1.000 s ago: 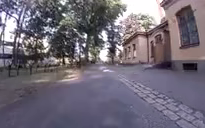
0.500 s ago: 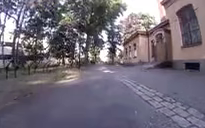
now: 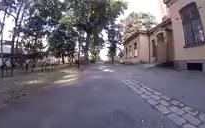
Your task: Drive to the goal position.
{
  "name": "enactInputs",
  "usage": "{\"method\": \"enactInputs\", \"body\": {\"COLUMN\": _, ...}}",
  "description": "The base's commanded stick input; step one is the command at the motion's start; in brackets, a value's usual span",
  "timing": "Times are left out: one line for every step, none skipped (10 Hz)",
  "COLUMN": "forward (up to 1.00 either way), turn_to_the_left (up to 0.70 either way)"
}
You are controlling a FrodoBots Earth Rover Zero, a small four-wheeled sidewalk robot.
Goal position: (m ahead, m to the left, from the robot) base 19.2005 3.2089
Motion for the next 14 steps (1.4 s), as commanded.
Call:
{"method": "enactInputs", "body": {"forward": 0.45, "turn_to_the_left": 0.0}}
{"method": "enactInputs", "body": {"forward": 0.45, "turn_to_the_left": 0.0}}
{"method": "enactInputs", "body": {"forward": 0.45, "turn_to_the_left": 0.0}}
{"method": "enactInputs", "body": {"forward": 0.45, "turn_to_the_left": 0.0}}
{"method": "enactInputs", "body": {"forward": 0.45, "turn_to_the_left": 0.0}}
{"method": "enactInputs", "body": {"forward": 0.45, "turn_to_the_left": 0.0}}
{"method": "enactInputs", "body": {"forward": 0.45, "turn_to_the_left": 0.0}}
{"method": "enactInputs", "body": {"forward": 0.45, "turn_to_the_left": 0.0}}
{"method": "enactInputs", "body": {"forward": 0.45, "turn_to_the_left": 0.0}}
{"method": "enactInputs", "body": {"forward": 0.45, "turn_to_the_left": 0.0}}
{"method": "enactInputs", "body": {"forward": 0.45, "turn_to_the_left": 0.0}}
{"method": "enactInputs", "body": {"forward": 0.45, "turn_to_the_left": 0.0}}
{"method": "enactInputs", "body": {"forward": 0.45, "turn_to_the_left": 0.0}}
{"method": "enactInputs", "body": {"forward": 0.45, "turn_to_the_left": 0.0}}
